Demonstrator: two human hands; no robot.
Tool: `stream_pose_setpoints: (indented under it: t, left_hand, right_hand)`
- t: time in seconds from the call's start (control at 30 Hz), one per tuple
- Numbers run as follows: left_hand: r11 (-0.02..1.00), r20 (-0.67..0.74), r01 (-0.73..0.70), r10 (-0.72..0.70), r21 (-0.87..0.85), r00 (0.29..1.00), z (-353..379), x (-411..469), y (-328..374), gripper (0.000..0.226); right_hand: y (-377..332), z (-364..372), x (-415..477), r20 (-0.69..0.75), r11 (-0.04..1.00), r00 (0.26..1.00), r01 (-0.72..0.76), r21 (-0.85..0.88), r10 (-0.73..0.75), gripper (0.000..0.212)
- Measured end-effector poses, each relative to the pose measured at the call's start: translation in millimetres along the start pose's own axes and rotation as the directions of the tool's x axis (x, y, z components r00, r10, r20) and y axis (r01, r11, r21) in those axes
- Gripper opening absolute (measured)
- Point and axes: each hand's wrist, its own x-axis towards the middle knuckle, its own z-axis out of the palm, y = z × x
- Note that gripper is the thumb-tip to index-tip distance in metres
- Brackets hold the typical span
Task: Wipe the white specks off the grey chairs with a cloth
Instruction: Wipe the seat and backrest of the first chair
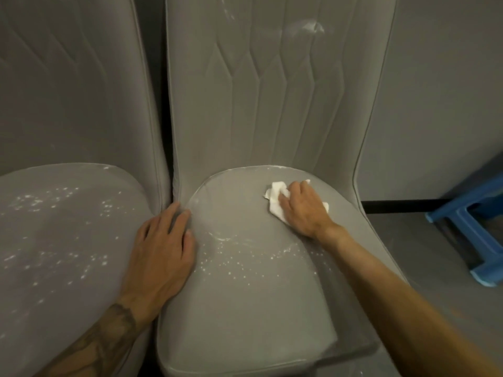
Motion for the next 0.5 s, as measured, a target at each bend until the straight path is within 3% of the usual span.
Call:
stream_pose_setpoints:
  t: [0.1,0.17,0.23,0.37,0.43,0.5]
  left_hand:
    - [1.0,0.004,-0.001,0.001,-0.005,1.0,-1.6,-0.8,0.6,0.052]
    - [1.0,0.006,-0.004,0.004,-0.014,1.0,-2.1,-1.0,1.1,0.055]
    - [1.0,0.005,-0.004,0.004,-0.024,1.0,-1.5,-0.8,1.2,0.058]
    - [1.0,-0.007,-0.008,0.007,-0.026,1.0,-0.4,-0.6,0.2,0.057]
    - [1.0,-0.008,-0.007,0.007,-0.028,1.0,0.1,0.4,0.4,0.054]
    - [1.0,-0.007,-0.006,0.006,-0.023,1.0,0.6,0.2,0.0,0.052]
  right_hand:
    - [-26.8,10.6,-32.0,-0.062,0.976,0.988,0.152,0.157,-0.143,0.03]
    - [-15.3,5.5,-45.5,0.012,0.941,0.963,0.259,0.218,-0.268,0.026]
    - [15.3,-3.7,-38.2,0.045,0.959,0.972,0.22,0.177,-0.231,0.024]
    - [52.1,-11.8,-23.7,-0.038,0.999,0.998,-0.053,0.004,0.053,0.028]
    - [31.7,-4.8,-33.2,-0.072,0.999,0.997,-0.041,-0.018,0.039,0.025]
    - [9.1,2.9,-52.5,-0.064,0.994,0.996,0.063,0.092,-0.057,0.03]
